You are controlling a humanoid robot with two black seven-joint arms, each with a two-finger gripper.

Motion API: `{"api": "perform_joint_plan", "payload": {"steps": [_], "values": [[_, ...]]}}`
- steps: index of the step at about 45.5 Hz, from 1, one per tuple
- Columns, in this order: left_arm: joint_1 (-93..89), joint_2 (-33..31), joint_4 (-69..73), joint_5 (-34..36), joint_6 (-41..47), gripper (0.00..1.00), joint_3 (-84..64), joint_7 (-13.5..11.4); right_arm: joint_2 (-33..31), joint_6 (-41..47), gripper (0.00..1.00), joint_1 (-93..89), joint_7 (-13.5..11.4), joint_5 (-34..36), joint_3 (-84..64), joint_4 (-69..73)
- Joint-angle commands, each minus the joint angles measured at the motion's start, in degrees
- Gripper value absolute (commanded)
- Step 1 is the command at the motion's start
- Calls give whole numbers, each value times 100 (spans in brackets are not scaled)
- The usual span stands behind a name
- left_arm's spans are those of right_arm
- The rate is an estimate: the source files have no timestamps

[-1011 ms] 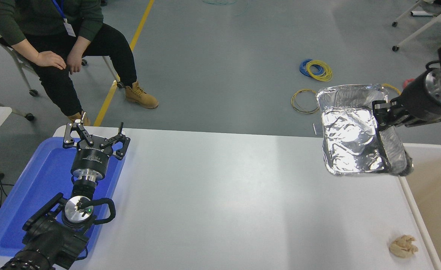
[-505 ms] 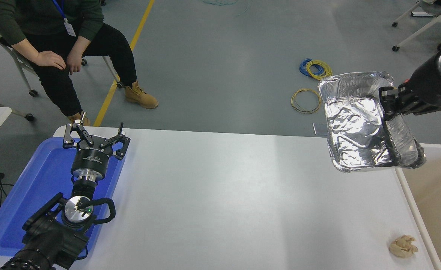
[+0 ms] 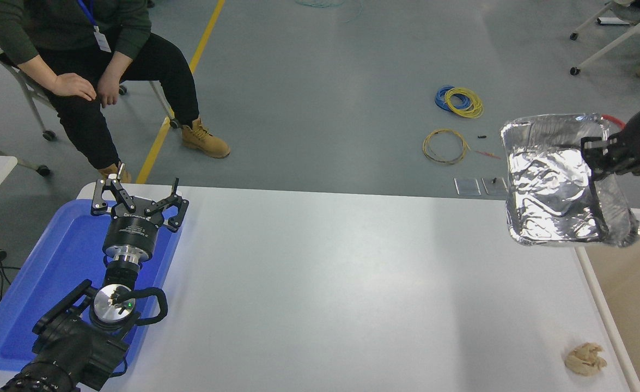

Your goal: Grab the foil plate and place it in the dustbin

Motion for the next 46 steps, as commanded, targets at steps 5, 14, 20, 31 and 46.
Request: {"api": "perform_joint_plan", "payload": {"steps": [5, 14, 20, 31, 46], "values": [[8, 1, 2, -1, 0, 100, 0, 0, -416, -624, 0, -1695, -3, 26, -56, -1856], [-1, 1, 2, -1, 0, 100, 0, -9, -513, -765, 0, -2890, -3, 193, 234, -3025], [-1, 1, 2, -1, 0, 100, 0, 0, -513, -809, 0, -3813, -3, 299, 735, -3860], [8, 1, 2, -1, 0, 100, 0, 0, -452, -1125, 0, -5466, -3, 299, 1904, -5091], [-1, 1, 2, -1, 0, 100, 0, -9, 14, -1872, 0, -6670, -3, 290, 2467, -5971]]}}
